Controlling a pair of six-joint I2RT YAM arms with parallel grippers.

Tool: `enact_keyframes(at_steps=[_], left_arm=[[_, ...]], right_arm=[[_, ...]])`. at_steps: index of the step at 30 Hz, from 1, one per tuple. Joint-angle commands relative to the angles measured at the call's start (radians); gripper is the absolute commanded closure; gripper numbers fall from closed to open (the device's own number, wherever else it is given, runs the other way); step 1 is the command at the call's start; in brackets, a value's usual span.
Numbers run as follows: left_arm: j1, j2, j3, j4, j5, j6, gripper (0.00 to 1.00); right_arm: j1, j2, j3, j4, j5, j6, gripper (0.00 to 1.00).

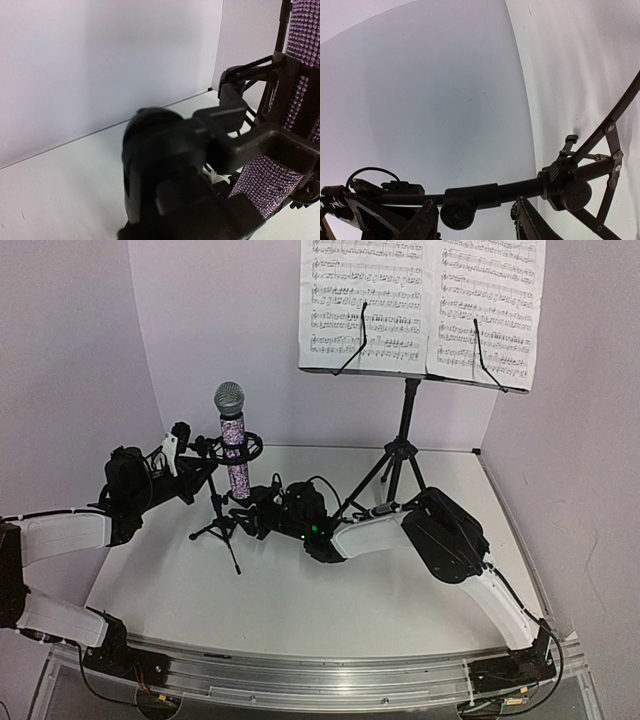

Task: Pack up the instrument practice props

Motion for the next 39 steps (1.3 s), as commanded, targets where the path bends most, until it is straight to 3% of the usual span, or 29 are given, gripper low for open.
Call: enact_keyframes(at_steps=[1, 7, 15, 22, 30, 39], left_arm=[[-0.004, 0.003, 0.016, 0.003, 0.040, -0.042, 1.00], [-0.004, 0.013, 0.025, 0.005, 0.042, -0.037, 1.00], [-0.005, 0.027, 0.030, 0.012, 0.034, -0.028, 1.00], [-0.004, 0.030, 0.030, 0.018, 0.032, -0.027, 1.00], [-0.005, 0.021, 0.021, 0.021, 0.034, -0.030, 1.00], [-0.004, 0.027, 0.019, 0.029, 0.039, -0.032, 1.00]], right_arm=[[-0.018, 0.032, 0.067, 0.028, 0.029, 0.071, 0.54], [-0.022, 0.062, 0.128, 0.021, -0.009, 0.089, 0.57], [-0.005, 0.001, 0.036, 0.014, -0.085, 0.104, 0.58], [0.012, 0.027, 0.075, 0.017, -0.100, 0.116, 0.62], [0.007, -0.012, 0.078, 0.038, -0.072, 0.074, 0.54], [0.010, -0.021, 0.097, 0.038, -0.098, 0.039, 0.54]])
